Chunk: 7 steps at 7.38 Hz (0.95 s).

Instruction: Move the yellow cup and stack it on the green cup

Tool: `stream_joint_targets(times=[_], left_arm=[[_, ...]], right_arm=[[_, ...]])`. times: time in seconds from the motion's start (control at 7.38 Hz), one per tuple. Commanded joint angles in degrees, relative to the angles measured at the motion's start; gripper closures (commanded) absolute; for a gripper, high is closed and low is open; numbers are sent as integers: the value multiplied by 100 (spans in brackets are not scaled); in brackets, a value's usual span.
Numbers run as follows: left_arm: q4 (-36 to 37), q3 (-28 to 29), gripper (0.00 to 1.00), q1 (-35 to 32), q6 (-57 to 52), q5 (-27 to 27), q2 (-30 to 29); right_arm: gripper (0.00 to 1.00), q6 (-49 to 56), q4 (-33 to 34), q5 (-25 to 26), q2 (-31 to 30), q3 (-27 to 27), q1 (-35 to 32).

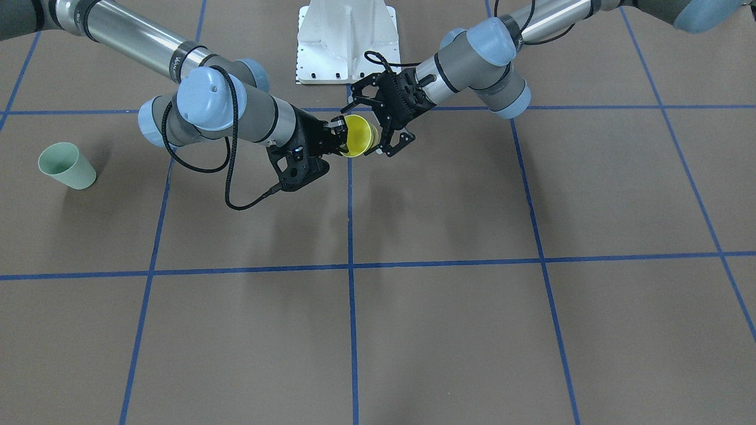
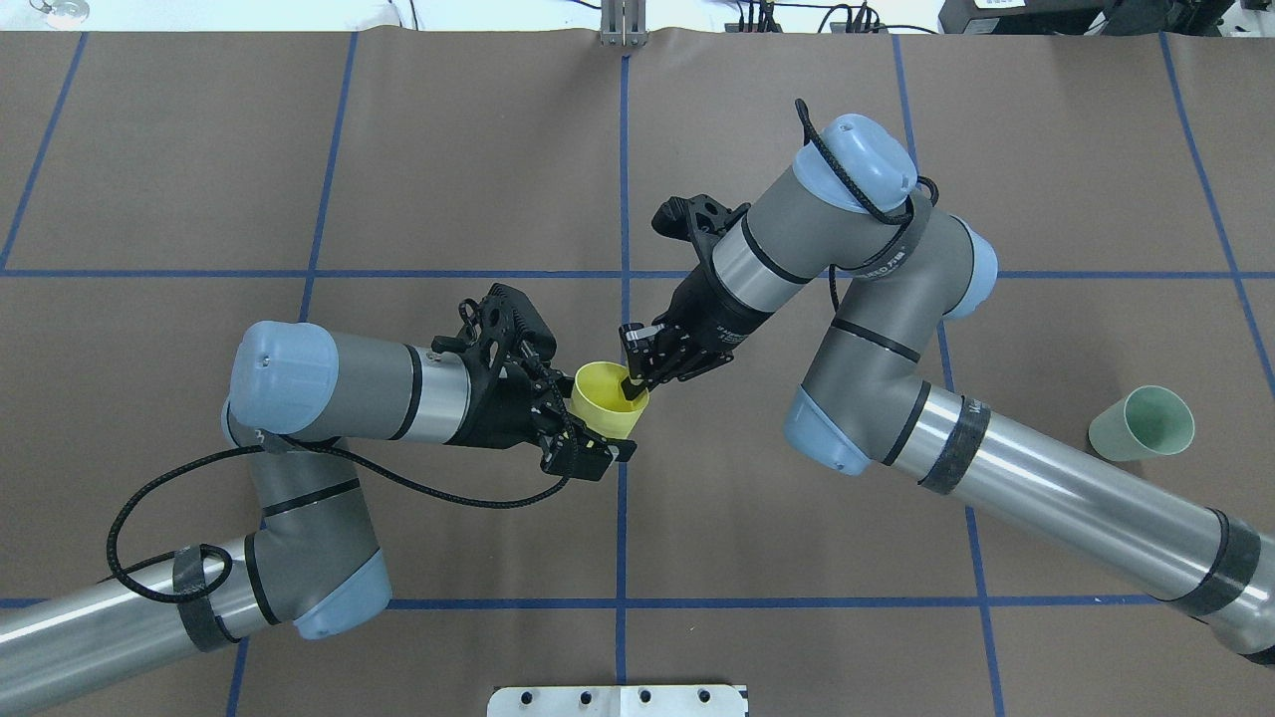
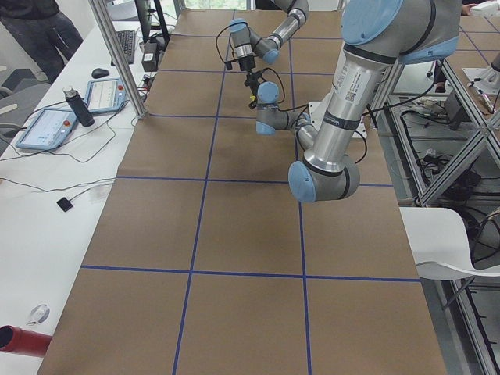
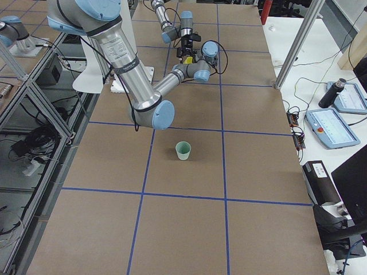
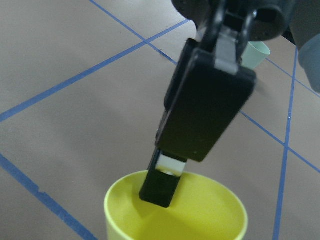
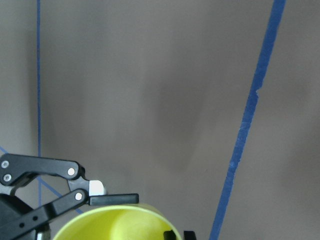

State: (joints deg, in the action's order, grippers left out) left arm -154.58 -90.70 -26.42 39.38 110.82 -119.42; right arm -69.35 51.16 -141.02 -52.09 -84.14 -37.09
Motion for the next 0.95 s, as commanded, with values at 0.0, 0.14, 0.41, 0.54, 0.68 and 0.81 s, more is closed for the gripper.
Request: stream_joint_targets(times=[0.0, 0.14, 0.41, 0.54, 0.68, 0.81], left_arm=[[51, 9, 0, 5, 34, -34, -46], [86, 17, 0, 14, 43, -278, -46], [86, 0, 0, 5, 61, -316, -37], [86, 9, 0, 5, 61, -316, -37], [86, 0, 0, 5, 70, -316, -20], [69, -26, 0, -4, 70, -290, -2]], right_arm=[[100, 0, -1, -13, -29, -49, -9], [100, 0, -1, -22, -90, -110, -17], [100, 9, -1, -49, -476, -469, -70], [100, 9, -1, -57, -504, -524, -88], [100, 9, 7, -58, -495, -524, -79], [100, 9, 8, -49, -495, -515, -79]])
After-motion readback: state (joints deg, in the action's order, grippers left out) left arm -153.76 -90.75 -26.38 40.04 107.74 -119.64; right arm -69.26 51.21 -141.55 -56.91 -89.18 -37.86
